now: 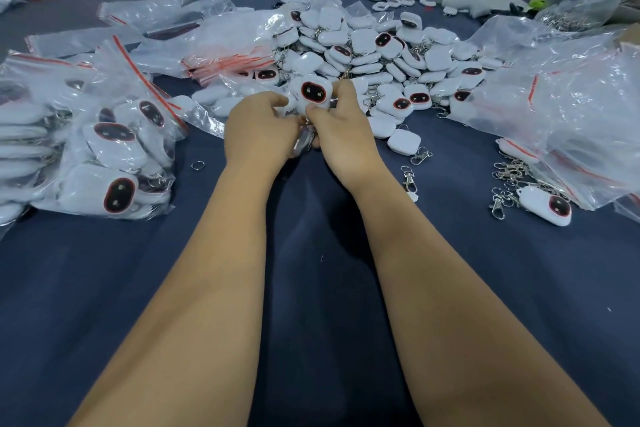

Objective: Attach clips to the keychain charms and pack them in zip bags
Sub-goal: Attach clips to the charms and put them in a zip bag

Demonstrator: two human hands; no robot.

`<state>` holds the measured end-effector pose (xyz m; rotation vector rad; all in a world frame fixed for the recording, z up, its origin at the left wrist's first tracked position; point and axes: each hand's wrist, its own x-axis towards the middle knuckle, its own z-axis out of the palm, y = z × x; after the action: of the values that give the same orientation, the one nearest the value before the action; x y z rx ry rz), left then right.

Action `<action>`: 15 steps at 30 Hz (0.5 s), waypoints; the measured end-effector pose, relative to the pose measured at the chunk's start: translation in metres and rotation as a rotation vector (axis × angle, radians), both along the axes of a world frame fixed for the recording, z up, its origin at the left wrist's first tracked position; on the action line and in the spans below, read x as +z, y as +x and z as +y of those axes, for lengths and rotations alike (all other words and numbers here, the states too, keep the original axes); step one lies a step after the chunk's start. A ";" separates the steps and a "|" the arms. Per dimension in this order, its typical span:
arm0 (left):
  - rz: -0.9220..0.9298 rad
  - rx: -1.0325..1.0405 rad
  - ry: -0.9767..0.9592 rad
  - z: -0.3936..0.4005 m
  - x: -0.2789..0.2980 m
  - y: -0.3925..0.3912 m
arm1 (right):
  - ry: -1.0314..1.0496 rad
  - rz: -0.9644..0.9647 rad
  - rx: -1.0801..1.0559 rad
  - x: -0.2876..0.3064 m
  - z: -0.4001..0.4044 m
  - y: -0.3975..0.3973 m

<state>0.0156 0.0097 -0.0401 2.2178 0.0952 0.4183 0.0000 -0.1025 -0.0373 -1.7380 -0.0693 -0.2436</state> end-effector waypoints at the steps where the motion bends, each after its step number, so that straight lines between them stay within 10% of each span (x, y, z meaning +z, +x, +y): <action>1: -0.002 0.010 -0.058 0.002 0.000 -0.001 | -0.032 0.008 -0.032 -0.001 0.000 0.001; 7: 0.038 -0.056 -0.664 0.000 0.011 -0.004 | -0.084 0.028 -0.053 -0.004 -0.002 0.006; 15: 0.035 -0.110 -0.146 -0.006 0.000 -0.002 | 0.070 0.011 -0.070 -0.005 -0.007 0.008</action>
<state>0.0137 0.0036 -0.0399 2.0753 0.0210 0.3022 0.0083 -0.1095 -0.0422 -1.6733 0.0074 -0.2847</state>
